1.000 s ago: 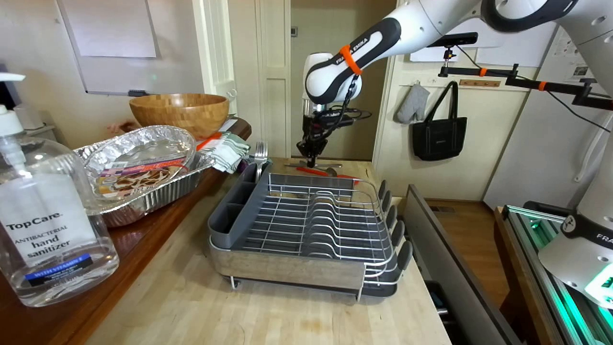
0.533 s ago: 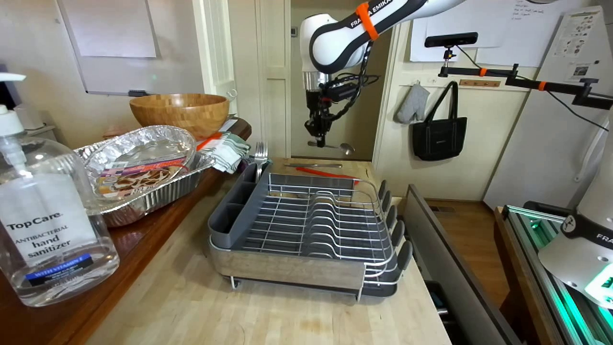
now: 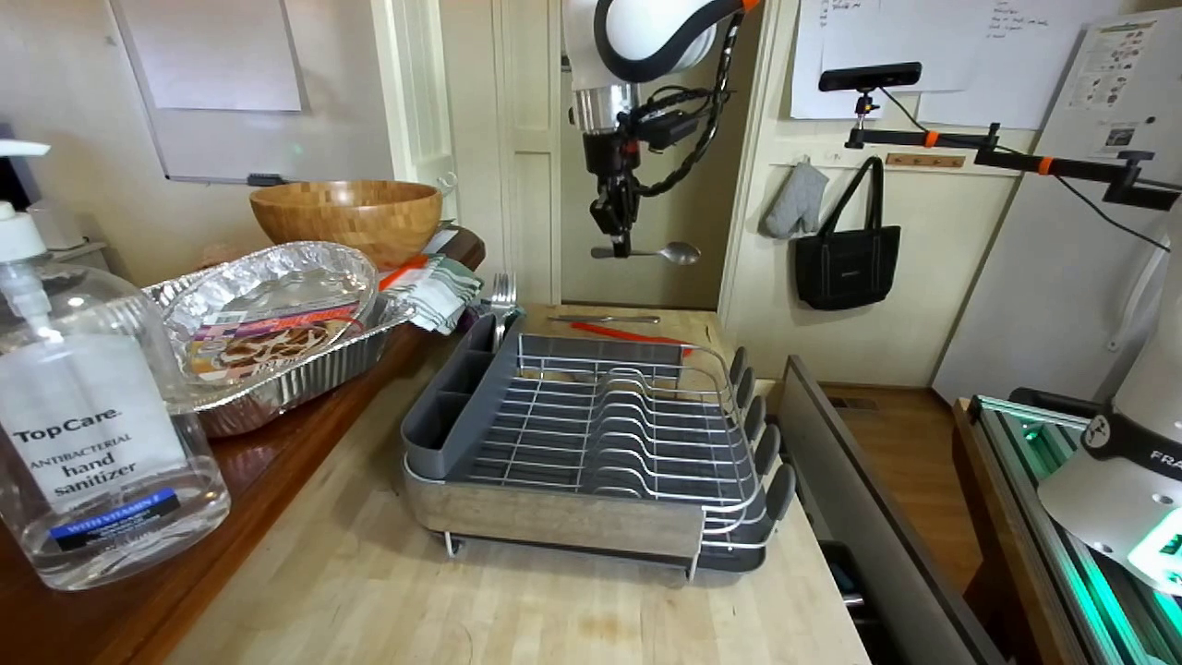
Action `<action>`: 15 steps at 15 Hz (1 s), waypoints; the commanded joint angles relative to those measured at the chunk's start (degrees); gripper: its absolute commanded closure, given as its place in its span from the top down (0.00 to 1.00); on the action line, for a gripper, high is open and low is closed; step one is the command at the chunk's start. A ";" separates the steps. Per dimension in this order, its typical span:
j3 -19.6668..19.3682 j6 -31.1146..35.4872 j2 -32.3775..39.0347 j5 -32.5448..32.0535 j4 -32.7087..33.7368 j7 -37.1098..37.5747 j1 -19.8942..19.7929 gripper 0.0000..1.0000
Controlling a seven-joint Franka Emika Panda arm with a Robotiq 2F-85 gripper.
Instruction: Put one spoon in the dish rack
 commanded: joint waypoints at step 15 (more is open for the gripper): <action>6.39 -26.16 16.32 -2.00 30.64 -15.90 5.19 0.01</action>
